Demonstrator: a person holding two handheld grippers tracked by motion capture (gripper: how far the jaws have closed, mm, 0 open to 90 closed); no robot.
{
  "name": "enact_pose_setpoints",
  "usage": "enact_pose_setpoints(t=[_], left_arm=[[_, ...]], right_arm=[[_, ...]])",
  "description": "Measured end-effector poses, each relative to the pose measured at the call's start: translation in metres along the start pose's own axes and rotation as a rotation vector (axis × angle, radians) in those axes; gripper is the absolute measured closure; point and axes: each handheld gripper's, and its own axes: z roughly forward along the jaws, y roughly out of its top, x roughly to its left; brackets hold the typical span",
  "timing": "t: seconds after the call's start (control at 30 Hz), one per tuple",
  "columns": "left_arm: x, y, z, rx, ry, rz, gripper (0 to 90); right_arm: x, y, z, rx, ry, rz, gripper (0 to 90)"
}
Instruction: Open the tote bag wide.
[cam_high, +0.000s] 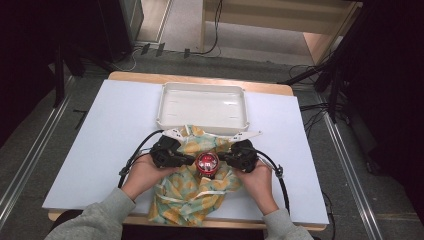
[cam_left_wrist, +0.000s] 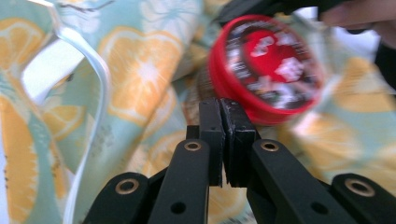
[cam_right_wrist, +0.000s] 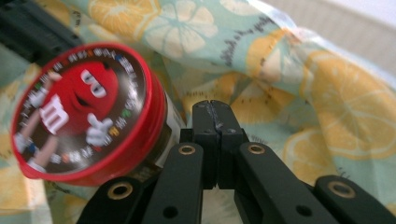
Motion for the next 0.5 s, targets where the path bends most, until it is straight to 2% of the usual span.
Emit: enact_pose_setpoints(t=[0.03, 0.07, 0.5], left_arm=[[0.001, -0.001, 0.002, -0.008, -0.001, -0.017, 88.5], [0.004, -0.001, 0.003, -0.003, -0.006, -0.017, 88.5], [0.03, -0.002, 0.028, 0.051, 0.062, -0.051, 88.5]], right_arm=[[0.0, -0.001, 0.001, 0.007, -0.003, -0.007, 90.0], [0.0, -0.003, 0.002, 0.014, -0.003, 0.002, 90.0], [0.001, -0.027, 0.003, 0.087, -0.01, 0.014, 90.0]])
